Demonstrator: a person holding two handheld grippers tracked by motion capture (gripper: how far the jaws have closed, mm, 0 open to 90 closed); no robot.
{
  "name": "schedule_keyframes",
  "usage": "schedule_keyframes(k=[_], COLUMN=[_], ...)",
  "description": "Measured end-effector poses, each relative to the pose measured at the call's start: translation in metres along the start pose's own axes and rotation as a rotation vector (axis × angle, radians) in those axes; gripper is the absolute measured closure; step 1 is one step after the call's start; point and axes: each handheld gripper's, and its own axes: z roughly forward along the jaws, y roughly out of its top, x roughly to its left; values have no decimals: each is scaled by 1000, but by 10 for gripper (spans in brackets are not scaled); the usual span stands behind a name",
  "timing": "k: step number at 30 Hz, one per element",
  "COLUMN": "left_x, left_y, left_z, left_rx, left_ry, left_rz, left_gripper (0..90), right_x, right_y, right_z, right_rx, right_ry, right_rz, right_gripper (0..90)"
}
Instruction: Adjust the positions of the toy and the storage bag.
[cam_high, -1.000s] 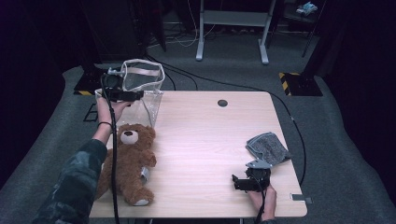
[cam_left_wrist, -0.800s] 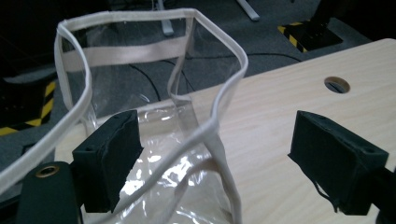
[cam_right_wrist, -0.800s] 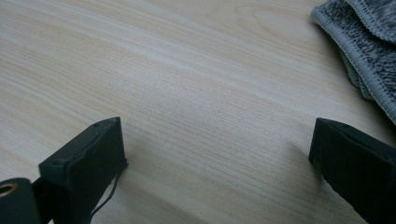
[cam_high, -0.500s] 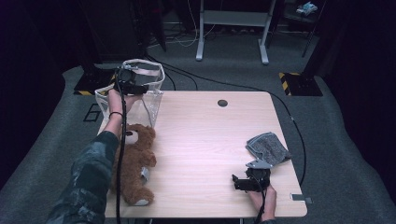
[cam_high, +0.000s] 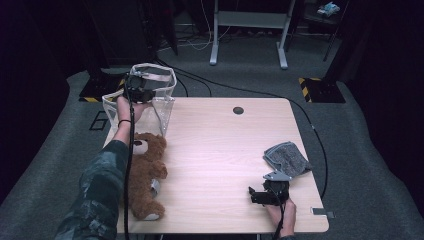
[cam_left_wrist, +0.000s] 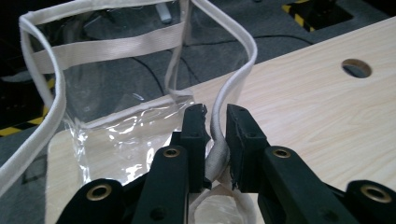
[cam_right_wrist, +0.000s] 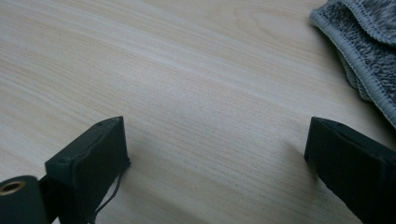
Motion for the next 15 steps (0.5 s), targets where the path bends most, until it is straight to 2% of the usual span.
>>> schedule_keyframes(k=[4, 6, 7, 9, 12, 15], left_x=[-1, -2, -4, -9, -14, -19], left_y=[2, 4, 4, 7, 8, 12], left_z=[2, 3, 4, 7, 9, 11], left_rx=[-8, 0, -3, -10, -19, -12], left_ry=[-28, -39, -46, -59, -63, -92], left_rz=[0, 21, 18, 35, 40, 44], left_gripper=[792, 799, 801, 803, 805, 808], right_x=[0, 0, 0, 0, 0, 0], right_y=[0, 0, 0, 0, 0, 0], right_z=[0, 0, 0, 0, 0, 0], right_rx=[-1, -1, -1, -2, -3, -3], right_ry=[-1, -1, -1, -2, -1, -3], right_rz=[0, 0, 0, 1, -1, 2], right_gripper=[56, 56, 56, 58, 58, 60])
